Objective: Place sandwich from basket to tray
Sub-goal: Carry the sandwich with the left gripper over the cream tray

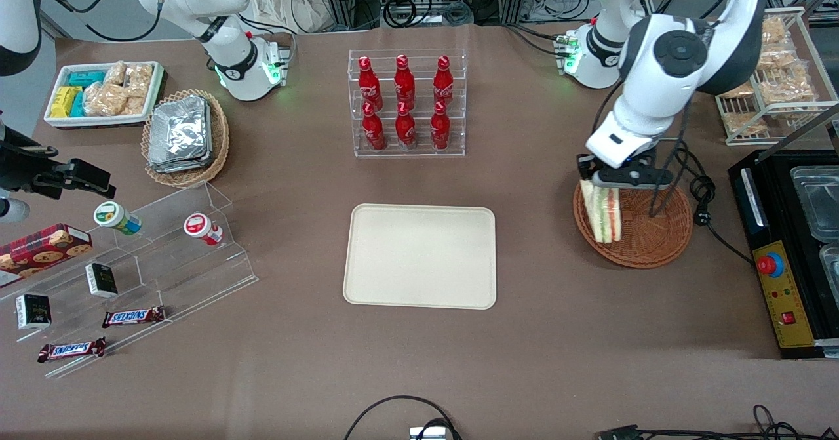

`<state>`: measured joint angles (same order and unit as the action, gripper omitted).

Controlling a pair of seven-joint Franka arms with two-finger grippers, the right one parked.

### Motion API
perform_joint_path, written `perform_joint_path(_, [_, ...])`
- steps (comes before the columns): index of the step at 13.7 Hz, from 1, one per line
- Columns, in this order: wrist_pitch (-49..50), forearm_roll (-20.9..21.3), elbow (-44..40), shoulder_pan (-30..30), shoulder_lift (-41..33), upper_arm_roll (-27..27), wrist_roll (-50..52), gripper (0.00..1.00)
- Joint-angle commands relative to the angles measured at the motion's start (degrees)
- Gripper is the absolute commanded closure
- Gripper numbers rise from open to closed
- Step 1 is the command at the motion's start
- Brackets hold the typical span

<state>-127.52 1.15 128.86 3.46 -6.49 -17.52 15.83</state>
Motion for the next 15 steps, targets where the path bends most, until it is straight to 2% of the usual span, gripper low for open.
perform_joint_path(1, [4.02,0.43,-9.22,0.14,7.88,-3.03,1.84,0.98])
perform_joint_path(4, [3.86,1.13,-11.08,0.14,10.17,-5.15,3.07,0.98])
perform_joint_path(6, [3.86,3.32,-13.45,0.32,12.89,-6.99,4.03,0.98])
perform_joint_path(10, [3.59,5.61,-17.84,4.09,19.04,-7.7,6.22,0.95])
perform_joint_path(15, [2.89,12.72,-23.38,8.84,27.92,-7.7,14.05,0.95])
